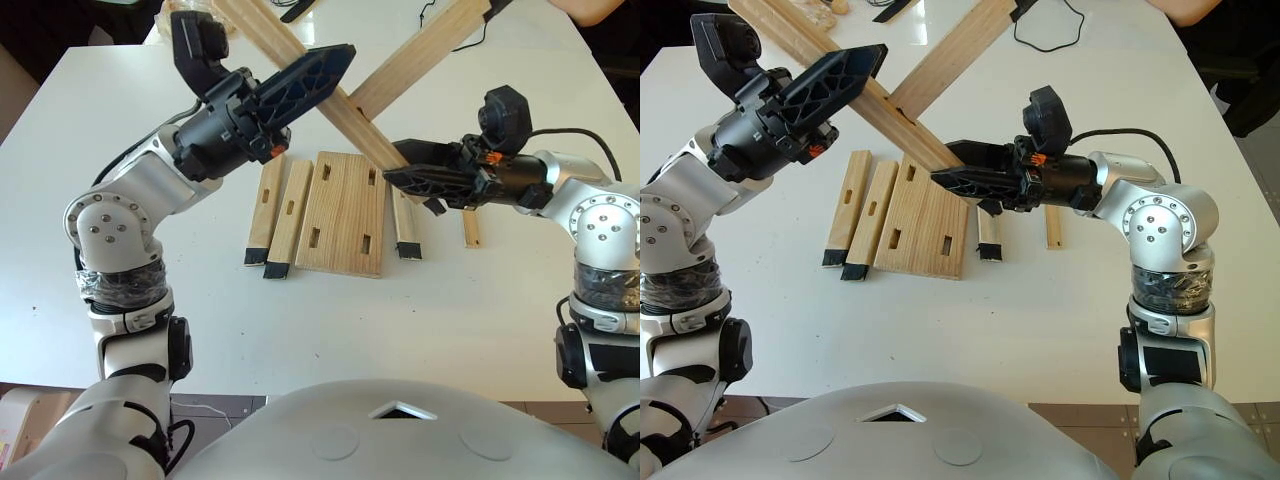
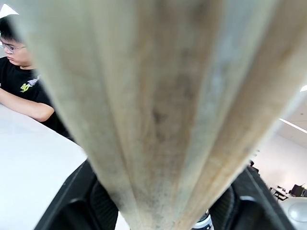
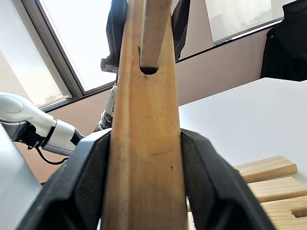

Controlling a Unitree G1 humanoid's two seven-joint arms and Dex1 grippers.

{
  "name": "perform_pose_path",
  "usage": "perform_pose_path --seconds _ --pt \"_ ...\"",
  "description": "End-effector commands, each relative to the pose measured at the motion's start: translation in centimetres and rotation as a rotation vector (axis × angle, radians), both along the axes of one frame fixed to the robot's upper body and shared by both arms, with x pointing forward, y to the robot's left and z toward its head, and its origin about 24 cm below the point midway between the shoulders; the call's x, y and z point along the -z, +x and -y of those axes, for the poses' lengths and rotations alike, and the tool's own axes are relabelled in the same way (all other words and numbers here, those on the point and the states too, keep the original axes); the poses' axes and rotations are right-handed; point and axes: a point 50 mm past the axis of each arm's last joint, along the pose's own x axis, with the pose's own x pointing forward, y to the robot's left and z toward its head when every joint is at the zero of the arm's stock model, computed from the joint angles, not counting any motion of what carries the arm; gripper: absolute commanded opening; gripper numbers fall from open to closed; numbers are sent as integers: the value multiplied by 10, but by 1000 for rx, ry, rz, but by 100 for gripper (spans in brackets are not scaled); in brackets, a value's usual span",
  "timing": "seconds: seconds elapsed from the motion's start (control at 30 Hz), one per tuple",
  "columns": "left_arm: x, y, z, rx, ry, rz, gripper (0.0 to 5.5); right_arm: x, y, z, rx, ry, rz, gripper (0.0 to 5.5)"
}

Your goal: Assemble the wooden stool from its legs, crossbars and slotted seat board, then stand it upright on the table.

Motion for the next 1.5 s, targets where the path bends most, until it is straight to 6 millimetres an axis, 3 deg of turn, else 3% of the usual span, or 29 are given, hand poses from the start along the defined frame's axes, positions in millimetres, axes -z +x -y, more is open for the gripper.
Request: perform_pose_path --seconds 0.03,0.4,0.57,0.67,0.77,0.9,1.1,1.37,1.5 --pt "8 0 -1 8 43 -27 208 -4 5 1 57 -1 74 267" --pt "10 4 -12 -44 77 -16 206 1 15 13 201 -47 94 411" --pt "-7 20 -44 -197 105 75 206 13 9 45 293 -177 142 416" --pt "-6 20 -61 -237 204 140 205 27 16 60 405 -252 159 416" --pt "4 18 -75 -257 356 234 205 34 25 63 510 -269 191 416" --pt "29 17 -89 -198 628 411 205 45 42 65 681 -336 255 416" --pt "42 8 -78 -61 706 563 205 65 56 80 813 -451 243 416" --pt "37 1 -73 -56 681 611 205 73 59 90 883 -465 211 416" --pt "47 -6 -62 14 652 593 205 81 64 91 891 -514 193 416"
